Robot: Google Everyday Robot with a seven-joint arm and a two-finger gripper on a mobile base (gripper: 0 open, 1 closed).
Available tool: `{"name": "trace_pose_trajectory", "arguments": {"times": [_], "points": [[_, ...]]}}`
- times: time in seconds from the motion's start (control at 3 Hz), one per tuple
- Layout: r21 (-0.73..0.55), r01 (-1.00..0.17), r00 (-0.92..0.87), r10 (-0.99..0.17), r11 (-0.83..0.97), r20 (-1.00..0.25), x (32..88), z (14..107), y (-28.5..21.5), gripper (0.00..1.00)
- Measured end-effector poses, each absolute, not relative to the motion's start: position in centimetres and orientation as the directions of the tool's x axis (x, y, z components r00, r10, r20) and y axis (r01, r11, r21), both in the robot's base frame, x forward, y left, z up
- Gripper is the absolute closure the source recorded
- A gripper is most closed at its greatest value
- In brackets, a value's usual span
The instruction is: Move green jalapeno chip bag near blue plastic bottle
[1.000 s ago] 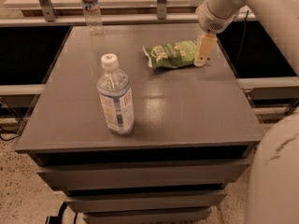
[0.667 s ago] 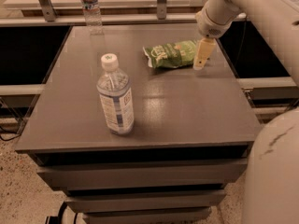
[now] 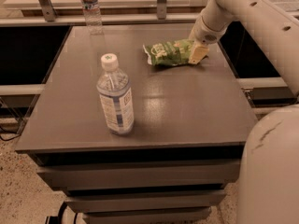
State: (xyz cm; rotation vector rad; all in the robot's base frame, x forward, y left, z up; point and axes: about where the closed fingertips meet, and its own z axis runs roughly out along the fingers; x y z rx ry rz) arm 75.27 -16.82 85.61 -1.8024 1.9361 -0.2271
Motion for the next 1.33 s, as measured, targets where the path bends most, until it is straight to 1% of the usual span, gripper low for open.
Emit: {"name": "trace_pose_trajectory", "arguments": {"times": [0.67, 1.0, 1.33], "points": [[-0.419, -0.9, -0.013, -0.97, 0.116, -0.242, 74.7, 85.1, -16.8, 0.89], [-0.423, -0.901, 0.022, -0.967, 0.092, -0.256, 72.8, 86.7, -16.3, 1.0], [-0.415, -0.903, 0.004, -0.964, 0.111, -0.266, 69.8, 89.2, -16.3, 1.0]]}}
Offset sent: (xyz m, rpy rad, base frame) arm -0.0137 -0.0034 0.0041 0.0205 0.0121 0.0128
